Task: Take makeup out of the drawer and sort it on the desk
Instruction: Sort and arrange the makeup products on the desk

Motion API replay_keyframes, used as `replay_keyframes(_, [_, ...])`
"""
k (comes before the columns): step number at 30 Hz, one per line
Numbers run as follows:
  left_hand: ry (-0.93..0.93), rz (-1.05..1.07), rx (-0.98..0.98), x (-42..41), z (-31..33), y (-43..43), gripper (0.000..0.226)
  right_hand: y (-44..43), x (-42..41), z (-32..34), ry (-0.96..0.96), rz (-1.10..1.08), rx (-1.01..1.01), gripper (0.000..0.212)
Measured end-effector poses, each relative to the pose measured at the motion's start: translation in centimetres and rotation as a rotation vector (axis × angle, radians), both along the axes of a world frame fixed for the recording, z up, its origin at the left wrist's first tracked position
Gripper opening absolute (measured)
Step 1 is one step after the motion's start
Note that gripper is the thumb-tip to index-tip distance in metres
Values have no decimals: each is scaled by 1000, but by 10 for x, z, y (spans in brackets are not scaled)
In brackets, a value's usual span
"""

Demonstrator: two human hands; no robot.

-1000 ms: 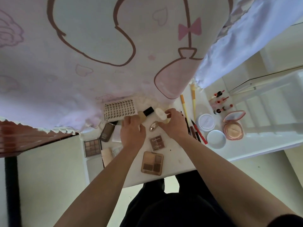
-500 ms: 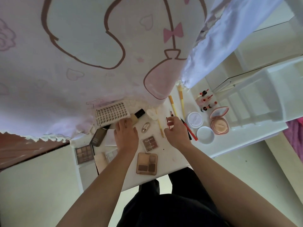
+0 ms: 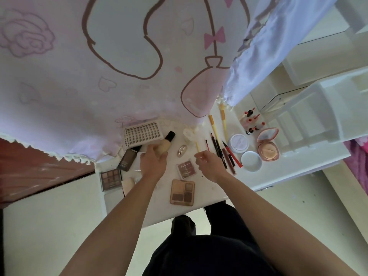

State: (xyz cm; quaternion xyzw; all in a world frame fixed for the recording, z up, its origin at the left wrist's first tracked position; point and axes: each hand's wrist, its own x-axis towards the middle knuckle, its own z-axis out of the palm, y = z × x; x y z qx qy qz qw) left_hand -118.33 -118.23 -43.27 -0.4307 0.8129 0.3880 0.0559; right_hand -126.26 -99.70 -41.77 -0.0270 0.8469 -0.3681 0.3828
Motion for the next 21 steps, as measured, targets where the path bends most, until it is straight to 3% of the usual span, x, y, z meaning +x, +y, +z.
replay_keyframes(5, [198, 107, 389, 42, 43, -17, 23, -33, 0, 33, -238, -214, -218, 39])
replay_keyframes(7, [264, 99, 479, 53, 65, -18, 14, -43, 1, 49, -316, -178, -251, 53])
replay_keyframes(10, [280, 5, 498, 64, 86, -17, 22, -55, 11, 64, -376, -93, -245, 61])
replay_keyframes(15, [308, 53, 355, 68, 88, 0, 40, -62, 38, 68, -229, -153, -331, 27])
replay_keyframes(19, [269, 319, 566, 72, 79, 5, 57, -55, 51, 73, 72, 105, -263, 29])
replay_keyframes(21, [279, 337, 583, 75, 78, 3, 57, -51, 51, 77, 24, 119, -328, 20])
